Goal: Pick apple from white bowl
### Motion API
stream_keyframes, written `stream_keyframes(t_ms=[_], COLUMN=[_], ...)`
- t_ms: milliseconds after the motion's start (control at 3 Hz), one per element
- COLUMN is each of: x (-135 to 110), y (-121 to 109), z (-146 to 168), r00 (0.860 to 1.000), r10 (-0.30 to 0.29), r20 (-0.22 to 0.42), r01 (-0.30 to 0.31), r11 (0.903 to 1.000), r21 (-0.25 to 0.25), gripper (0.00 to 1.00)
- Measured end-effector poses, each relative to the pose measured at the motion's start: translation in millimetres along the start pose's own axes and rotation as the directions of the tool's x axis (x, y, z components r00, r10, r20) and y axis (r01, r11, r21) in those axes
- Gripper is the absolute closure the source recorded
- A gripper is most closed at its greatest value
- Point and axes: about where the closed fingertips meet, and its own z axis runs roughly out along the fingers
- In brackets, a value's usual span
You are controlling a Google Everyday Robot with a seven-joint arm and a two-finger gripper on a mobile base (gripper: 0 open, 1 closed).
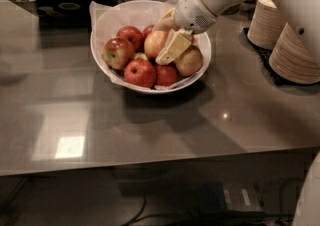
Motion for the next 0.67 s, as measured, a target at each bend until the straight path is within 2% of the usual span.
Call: stream_keyframes(t_ms=[333, 667], x=[-1.1, -0.7], y=[-1.5, -3.5], z=[2.8, 6.9], r00=[1.0, 0.999], r10=[0.012, 0.032], r20=[0.006, 0.013], r01=[-0.012, -0.032], r11=[0.9998, 0.9992], r21=[-0.013, -0.025], gripper=[0.41, 0.59])
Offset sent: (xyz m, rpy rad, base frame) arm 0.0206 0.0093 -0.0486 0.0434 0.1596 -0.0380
